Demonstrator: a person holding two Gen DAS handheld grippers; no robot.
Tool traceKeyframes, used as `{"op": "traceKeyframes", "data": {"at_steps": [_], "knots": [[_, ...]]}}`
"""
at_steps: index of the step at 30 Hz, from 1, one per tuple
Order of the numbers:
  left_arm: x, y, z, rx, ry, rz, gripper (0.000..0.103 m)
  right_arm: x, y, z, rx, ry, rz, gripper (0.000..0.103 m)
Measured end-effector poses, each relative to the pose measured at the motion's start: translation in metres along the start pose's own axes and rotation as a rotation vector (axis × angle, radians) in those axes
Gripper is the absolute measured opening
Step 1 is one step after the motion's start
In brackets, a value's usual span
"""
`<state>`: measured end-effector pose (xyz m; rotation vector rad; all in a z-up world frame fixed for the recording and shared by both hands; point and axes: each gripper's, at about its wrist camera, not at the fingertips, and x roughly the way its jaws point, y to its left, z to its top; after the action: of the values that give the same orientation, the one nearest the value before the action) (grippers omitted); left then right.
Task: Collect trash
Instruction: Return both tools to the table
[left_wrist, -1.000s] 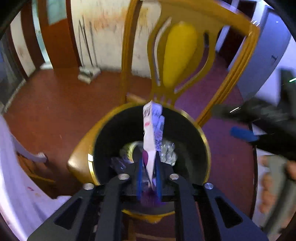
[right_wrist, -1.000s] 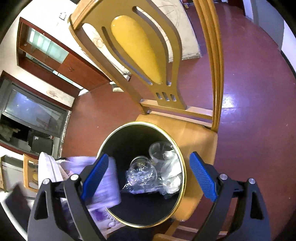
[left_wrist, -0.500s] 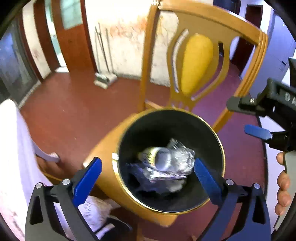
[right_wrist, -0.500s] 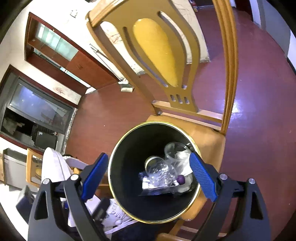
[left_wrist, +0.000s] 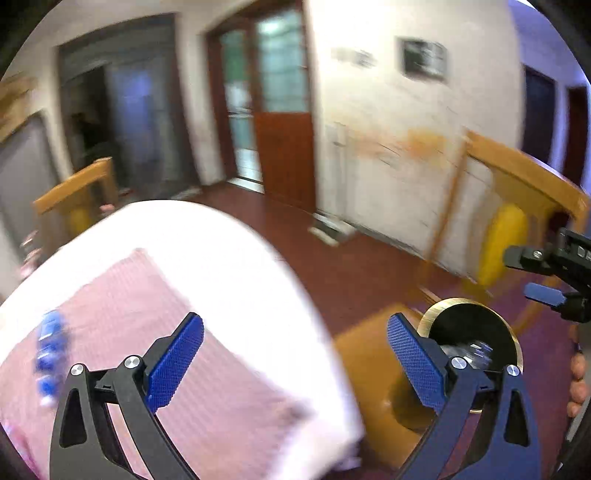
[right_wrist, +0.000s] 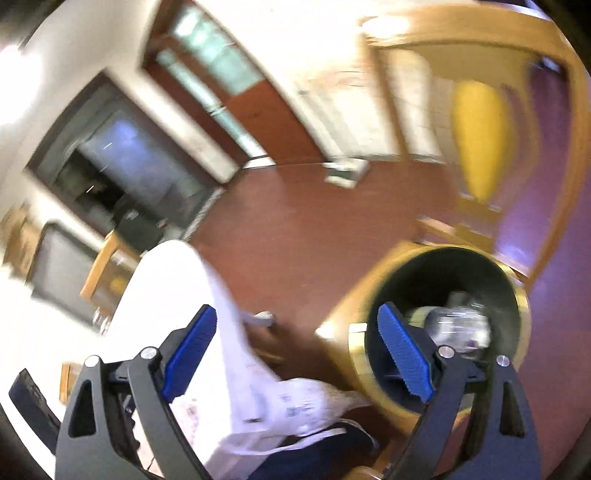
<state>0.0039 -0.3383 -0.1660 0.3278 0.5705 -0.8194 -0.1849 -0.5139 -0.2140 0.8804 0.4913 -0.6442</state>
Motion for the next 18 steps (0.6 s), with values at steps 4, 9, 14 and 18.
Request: {"op": "traceKeyframes", "data": {"at_steps": [4,9,14,18], "knots": [[-0.05,0.082,-0.007,-0.11,-0.08,0.175,0.097,0.011,0.09,-0.023,-0.16,0.023,0.134,0.089],[-0.114,0.16,-0.023,-0.213,-0.139,0.354,0.097,0.013,0.191,-0.059,-0.337,0.057,0.303,0.089],[-0.18,0.22,-0.039,-0.364,-0.162,0.5,0.097,0.004,0.276,-0.098,-0.498,0.112,0.459,0.089],[-0.215,0.249,-0.053,-0.423,-0.153,0.618,0.097,-0.012,0.317,-0.121,-0.588,0.069,0.512,0.093]]}}
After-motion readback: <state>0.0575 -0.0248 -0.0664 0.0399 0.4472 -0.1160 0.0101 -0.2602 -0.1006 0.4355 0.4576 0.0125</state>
